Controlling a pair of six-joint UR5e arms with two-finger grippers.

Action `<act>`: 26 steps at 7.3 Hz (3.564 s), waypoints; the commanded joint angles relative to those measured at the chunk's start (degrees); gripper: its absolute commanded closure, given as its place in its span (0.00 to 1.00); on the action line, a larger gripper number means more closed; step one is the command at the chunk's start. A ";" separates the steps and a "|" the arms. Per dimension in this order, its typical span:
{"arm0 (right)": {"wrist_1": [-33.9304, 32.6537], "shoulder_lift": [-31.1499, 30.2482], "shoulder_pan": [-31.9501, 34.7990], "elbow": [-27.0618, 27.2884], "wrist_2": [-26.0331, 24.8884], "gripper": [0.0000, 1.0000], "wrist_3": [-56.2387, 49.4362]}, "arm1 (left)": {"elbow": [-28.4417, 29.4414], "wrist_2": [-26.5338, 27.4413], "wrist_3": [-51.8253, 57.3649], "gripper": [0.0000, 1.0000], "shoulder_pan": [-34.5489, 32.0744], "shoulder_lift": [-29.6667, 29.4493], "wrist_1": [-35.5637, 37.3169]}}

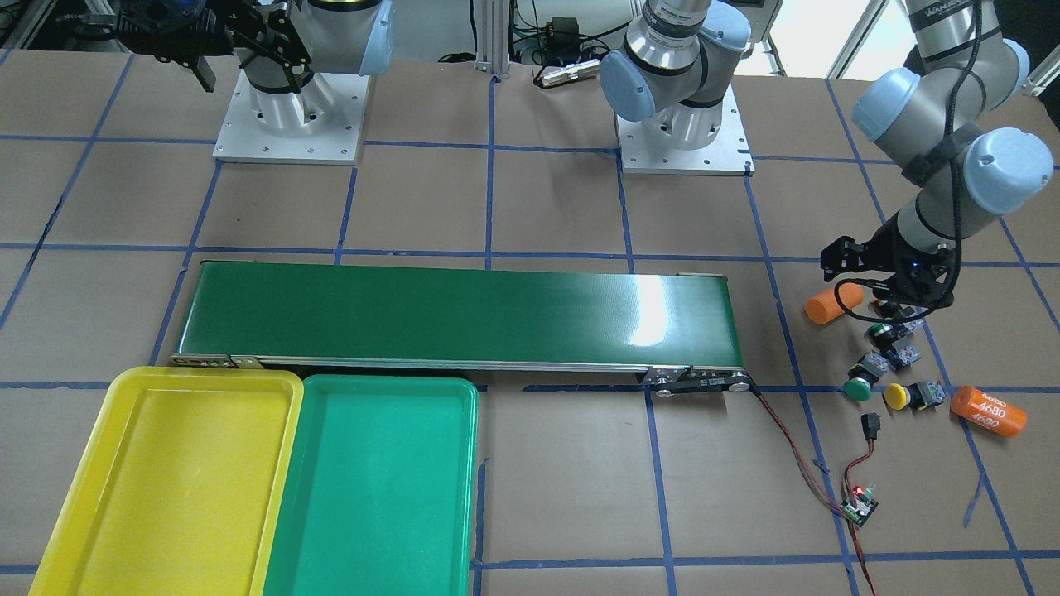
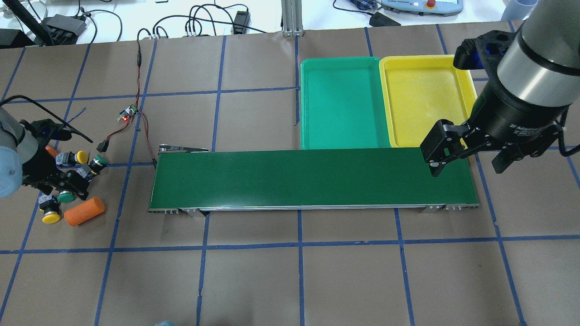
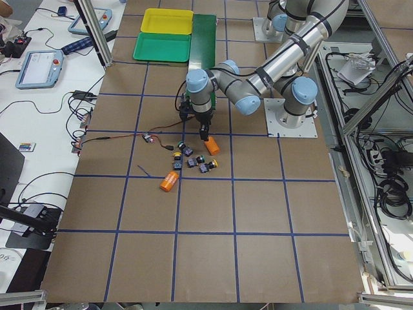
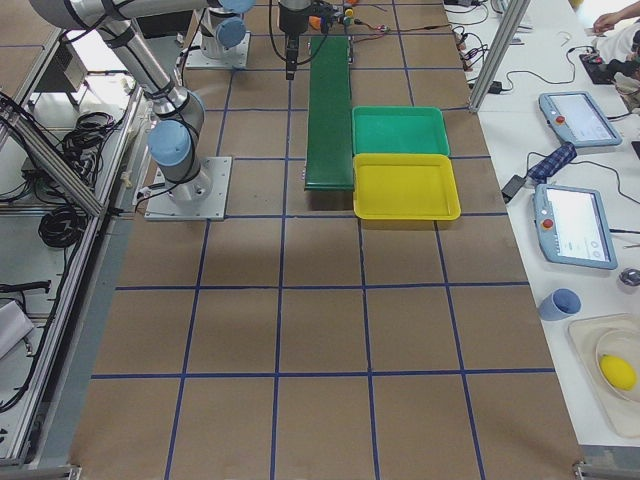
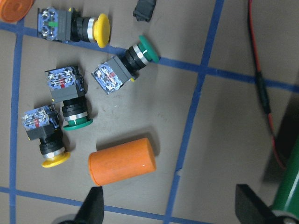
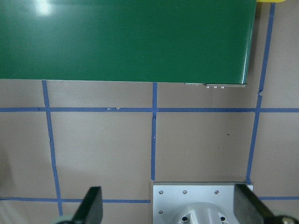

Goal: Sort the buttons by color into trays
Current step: 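Grasp the orange cylinder with the left gripper and lift it, then place the orange cylinder on the conveyor belt with the left gripper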

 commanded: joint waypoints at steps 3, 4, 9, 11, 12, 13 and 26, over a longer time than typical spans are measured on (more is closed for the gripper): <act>-0.07 -0.03 0.00 0.09 -0.14 0.00 0.11 | -1.83 1.22 28.15 0.00 0.97 -3.83 3.67; -0.07 0.06 0.00 0.09 0.03 0.00 0.11 | -1.48 1.04 31.67 0.00 1.06 -5.14 5.07; -0.33 0.06 0.00 0.09 0.03 0.00 0.03 | -1.56 1.04 35.92 0.67 0.36 -8.85 9.30; -0.33 0.06 0.00 0.09 0.03 0.00 0.20 | -1.65 0.87 44.05 0.99 0.09 -7.88 10.35; -0.33 0.06 0.00 0.09 0.03 0.00 0.12 | -1.74 0.52 46.10 0.99 0.09 -7.19 12.97; -0.33 0.06 0.00 0.00 0.12 0.00 0.03 | -1.22 -0.79 45.69 1.00 -1.30 -5.70 12.56; -1.04 0.41 -0.17 0.09 0.21 0.00 0.73 | 1.33 -4.32 42.78 0.00 -30.95 3.45 0.34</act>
